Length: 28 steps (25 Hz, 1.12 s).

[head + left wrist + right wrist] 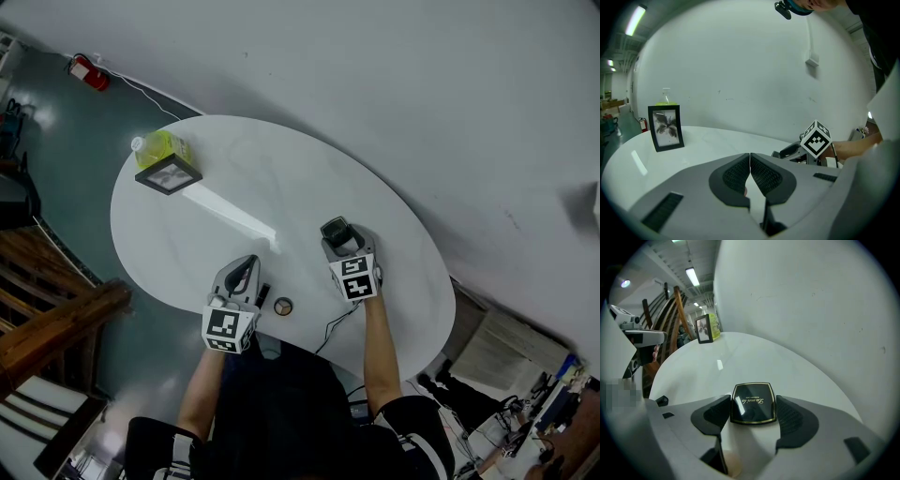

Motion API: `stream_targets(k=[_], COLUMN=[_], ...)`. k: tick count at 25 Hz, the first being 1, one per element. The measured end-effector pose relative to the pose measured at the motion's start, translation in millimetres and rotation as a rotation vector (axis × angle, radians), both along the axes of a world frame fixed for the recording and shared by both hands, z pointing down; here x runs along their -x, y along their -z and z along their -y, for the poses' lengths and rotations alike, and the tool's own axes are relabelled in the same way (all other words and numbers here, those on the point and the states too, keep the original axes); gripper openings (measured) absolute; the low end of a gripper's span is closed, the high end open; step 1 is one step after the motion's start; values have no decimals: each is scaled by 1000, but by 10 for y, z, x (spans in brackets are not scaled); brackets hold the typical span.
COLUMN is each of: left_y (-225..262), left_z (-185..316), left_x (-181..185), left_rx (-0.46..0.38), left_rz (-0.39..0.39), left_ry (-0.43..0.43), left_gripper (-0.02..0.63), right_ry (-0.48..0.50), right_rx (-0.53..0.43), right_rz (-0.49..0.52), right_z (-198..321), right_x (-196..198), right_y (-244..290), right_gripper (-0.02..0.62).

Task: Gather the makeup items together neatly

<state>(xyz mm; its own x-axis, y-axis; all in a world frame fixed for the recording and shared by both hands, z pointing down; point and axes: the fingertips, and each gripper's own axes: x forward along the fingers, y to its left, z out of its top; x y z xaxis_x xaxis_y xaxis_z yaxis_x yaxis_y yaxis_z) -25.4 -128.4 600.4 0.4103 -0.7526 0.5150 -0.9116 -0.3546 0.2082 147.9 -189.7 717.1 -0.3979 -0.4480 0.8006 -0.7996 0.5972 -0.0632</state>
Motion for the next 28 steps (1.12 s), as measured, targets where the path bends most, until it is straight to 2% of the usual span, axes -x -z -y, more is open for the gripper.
stream_targets(k=[4,10,20,28], left_y=[9,36,102,124], left_z=[-5,-17,-27,-101], left_x=[14,45,235,377], left_rx=[-3,-8,-10,-24], left_rz=[-2,-9,-20,-38], left_ry=[2,3,26,21], left_gripper=[20,20,20,20], right_ry=[10,29,60,46], right_rx=[34,135,197,197], right_rz=[-27,-105,-175,-201], right_z=[-18,-17,-11,-41], right_x=[10,24,44,58], right_y=[-6,-45,-57,-38], right_gripper=[288,288,288,293])
